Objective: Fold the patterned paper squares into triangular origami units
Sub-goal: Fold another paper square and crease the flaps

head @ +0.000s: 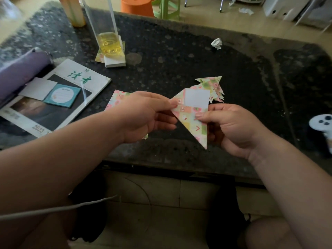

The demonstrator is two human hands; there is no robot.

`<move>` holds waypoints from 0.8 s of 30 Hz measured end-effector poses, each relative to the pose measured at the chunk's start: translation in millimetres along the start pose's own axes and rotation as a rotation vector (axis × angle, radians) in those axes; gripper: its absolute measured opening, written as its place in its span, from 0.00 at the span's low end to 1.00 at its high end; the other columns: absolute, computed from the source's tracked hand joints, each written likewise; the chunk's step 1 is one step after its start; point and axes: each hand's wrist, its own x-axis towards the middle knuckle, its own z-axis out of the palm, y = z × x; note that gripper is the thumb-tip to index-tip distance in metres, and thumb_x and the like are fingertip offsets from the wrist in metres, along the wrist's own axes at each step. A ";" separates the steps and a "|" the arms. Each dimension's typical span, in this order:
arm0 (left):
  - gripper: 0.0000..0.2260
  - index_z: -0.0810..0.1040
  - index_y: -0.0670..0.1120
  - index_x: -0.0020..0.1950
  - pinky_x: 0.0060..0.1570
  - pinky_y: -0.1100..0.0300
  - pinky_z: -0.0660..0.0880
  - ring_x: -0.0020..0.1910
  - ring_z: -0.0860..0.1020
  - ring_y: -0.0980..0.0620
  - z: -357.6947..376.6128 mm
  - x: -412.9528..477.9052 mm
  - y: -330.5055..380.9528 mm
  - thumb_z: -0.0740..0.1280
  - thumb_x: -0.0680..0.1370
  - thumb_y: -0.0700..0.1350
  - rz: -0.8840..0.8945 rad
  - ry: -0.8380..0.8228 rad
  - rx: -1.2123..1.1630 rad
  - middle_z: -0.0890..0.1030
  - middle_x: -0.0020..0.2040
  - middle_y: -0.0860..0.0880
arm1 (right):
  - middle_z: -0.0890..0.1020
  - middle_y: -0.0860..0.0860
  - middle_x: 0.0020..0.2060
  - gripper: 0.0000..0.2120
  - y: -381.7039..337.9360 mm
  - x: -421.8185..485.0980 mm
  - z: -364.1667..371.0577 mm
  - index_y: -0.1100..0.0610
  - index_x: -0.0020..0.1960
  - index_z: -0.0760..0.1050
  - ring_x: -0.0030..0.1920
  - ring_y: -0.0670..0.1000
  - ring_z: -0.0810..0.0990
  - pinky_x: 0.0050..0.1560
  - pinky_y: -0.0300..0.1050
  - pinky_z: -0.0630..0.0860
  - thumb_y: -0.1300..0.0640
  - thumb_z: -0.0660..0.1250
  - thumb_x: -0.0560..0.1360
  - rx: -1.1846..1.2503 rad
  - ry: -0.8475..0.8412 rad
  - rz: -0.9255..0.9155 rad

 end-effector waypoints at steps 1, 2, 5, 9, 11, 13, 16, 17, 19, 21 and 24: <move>0.07 0.82 0.36 0.46 0.34 0.60 0.80 0.33 0.80 0.51 -2.2 -0.5 1.3 0.70 0.79 0.40 0.008 -0.006 0.049 0.82 0.39 0.41 | 0.87 0.58 0.40 0.04 -0.5 -0.7 -0.6 0.64 0.49 0.82 0.39 0.55 0.82 0.39 0.47 0.74 0.63 0.70 0.78 -0.009 -0.014 0.002; 0.07 0.83 0.36 0.46 0.34 0.60 0.79 0.33 0.80 0.51 -3.6 -1.3 2.1 0.70 0.79 0.40 0.011 -0.015 0.087 0.82 0.38 0.41 | 0.87 0.58 0.42 0.06 -0.2 -0.6 -0.9 0.66 0.51 0.82 0.41 0.56 0.83 0.41 0.48 0.75 0.63 0.70 0.78 0.005 -0.016 0.004; 0.07 0.83 0.34 0.48 0.34 0.59 0.79 0.32 0.79 0.51 -5.9 -2.3 4.2 0.70 0.78 0.39 0.015 -0.028 0.127 0.82 0.38 0.41 | 0.88 0.59 0.47 0.06 -1.0 -1.0 -0.9 0.65 0.52 0.82 0.46 0.56 0.87 0.48 0.50 0.81 0.62 0.71 0.78 0.055 0.000 -0.004; 0.05 0.83 0.36 0.49 0.36 0.58 0.80 0.34 0.81 0.50 -6.9 -2.5 4.1 0.72 0.76 0.37 0.028 -0.007 0.119 0.83 0.40 0.41 | 0.88 0.59 0.45 0.03 -1.7 -2.3 -1.5 0.61 0.49 0.83 0.45 0.55 0.86 0.46 0.49 0.80 0.63 0.71 0.78 0.055 -0.006 -0.045; 0.02 0.83 0.38 0.48 0.36 0.58 0.80 0.34 0.81 0.50 -5.9 -3.4 3.0 0.72 0.75 0.35 0.035 -0.012 0.108 0.83 0.40 0.40 | 0.88 0.58 0.46 0.04 -1.5 -3.1 -3.3 0.61 0.51 0.83 0.46 0.55 0.86 0.47 0.49 0.80 0.64 0.70 0.78 0.055 -0.024 -0.059; 0.03 0.83 0.38 0.45 0.36 0.57 0.80 0.34 0.81 0.50 -4.2 -4.6 2.1 0.71 0.75 0.33 0.048 -0.018 0.090 0.83 0.40 0.40 | 0.88 0.57 0.47 0.07 -1.9 -4.3 -3.9 0.61 0.54 0.83 0.45 0.53 0.87 0.42 0.44 0.83 0.66 0.69 0.78 0.096 -0.050 -0.085; 0.07 0.83 0.37 0.44 0.35 0.56 0.81 0.33 0.81 0.48 -2.6 -6.1 2.1 0.67 0.77 0.29 0.084 -0.019 0.062 0.82 0.41 0.38 | 0.88 0.58 0.46 0.07 -2.9 -4.4 -4.9 0.62 0.51 0.83 0.44 0.52 0.88 0.38 0.39 0.82 0.68 0.67 0.77 0.197 -0.075 -0.118; 0.08 0.83 0.37 0.45 0.36 0.56 0.81 0.34 0.81 0.48 -2.2 -6.1 2.2 0.66 0.77 0.28 0.098 -0.025 0.058 0.82 0.40 0.38 | 0.88 0.58 0.44 0.08 -3.6 -4.5 -5.9 0.61 0.48 0.84 0.41 0.52 0.88 0.35 0.39 0.81 0.69 0.66 0.78 0.211 -0.075 -0.120; 0.09 0.84 0.36 0.46 0.37 0.56 0.81 0.35 0.81 0.48 -2.1 -5.9 2.3 0.65 0.78 0.28 0.132 -0.033 0.059 0.82 0.40 0.38 | 0.87 0.57 0.40 0.15 -3.8 -3.7 -8.2 0.59 0.41 0.85 0.36 0.50 0.86 0.30 0.38 0.79 0.70 0.63 0.79 0.216 -0.083 -0.122; 0.10 0.84 0.36 0.46 0.39 0.56 0.81 0.36 0.80 0.49 -2.2 -6.1 1.6 0.64 0.78 0.28 0.169 -0.043 0.062 0.82 0.40 0.39 | 0.87 0.56 0.39 0.21 -3.6 -3.9 -8.3 0.57 0.36 0.86 0.33 0.49 0.84 0.28 0.40 0.77 0.70 0.60 0.80 0.220 -0.103 -0.121; 0.13 0.85 0.36 0.45 0.42 0.56 0.81 0.37 0.80 0.48 -1.5 -7.9 1.1 0.62 0.78 0.27 0.218 -0.058 0.065 0.83 0.41 0.38 | 0.85 0.57 0.38 0.22 -1.4 -2.1 -8.4 0.57 0.36 0.85 0.30 0.50 0.81 0.27 0.41 0.73 0.70 0.58 0.81 0.260 -0.120 -0.113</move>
